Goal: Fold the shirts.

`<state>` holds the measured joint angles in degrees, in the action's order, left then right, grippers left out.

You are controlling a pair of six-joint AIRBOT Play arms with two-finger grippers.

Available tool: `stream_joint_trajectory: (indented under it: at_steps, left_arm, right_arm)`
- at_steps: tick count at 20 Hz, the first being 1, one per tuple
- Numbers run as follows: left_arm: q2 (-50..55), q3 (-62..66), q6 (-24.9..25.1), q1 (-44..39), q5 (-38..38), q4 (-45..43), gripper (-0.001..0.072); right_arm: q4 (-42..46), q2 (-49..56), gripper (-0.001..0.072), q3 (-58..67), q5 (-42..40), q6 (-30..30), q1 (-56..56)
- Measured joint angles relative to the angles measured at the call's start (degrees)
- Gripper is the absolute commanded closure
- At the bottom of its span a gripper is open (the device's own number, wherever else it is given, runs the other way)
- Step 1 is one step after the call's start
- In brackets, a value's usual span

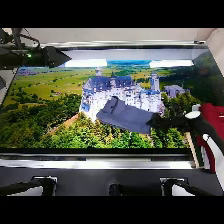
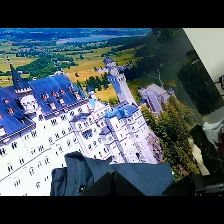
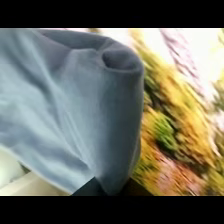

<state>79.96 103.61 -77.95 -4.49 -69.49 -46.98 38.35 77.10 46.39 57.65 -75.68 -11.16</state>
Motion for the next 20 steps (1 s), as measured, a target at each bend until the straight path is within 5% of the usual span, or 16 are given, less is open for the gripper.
stream_joint_trajectory:
  at_steps: [9,20]
  left_arm:
    - [0.0,0.0,1.2,0.0,-0.1,0.0,0.0678]
    - [0.0,0.0,4.6,0.0,-0.1,0.0,0.0678]
  right_arm:
    - [28.0,-3.3,0.0678,40.9,12.8,-16.1,-5.4]
    - [31.6,-3.5,0.0678,56.8,30.6,-24.4,-31.9]
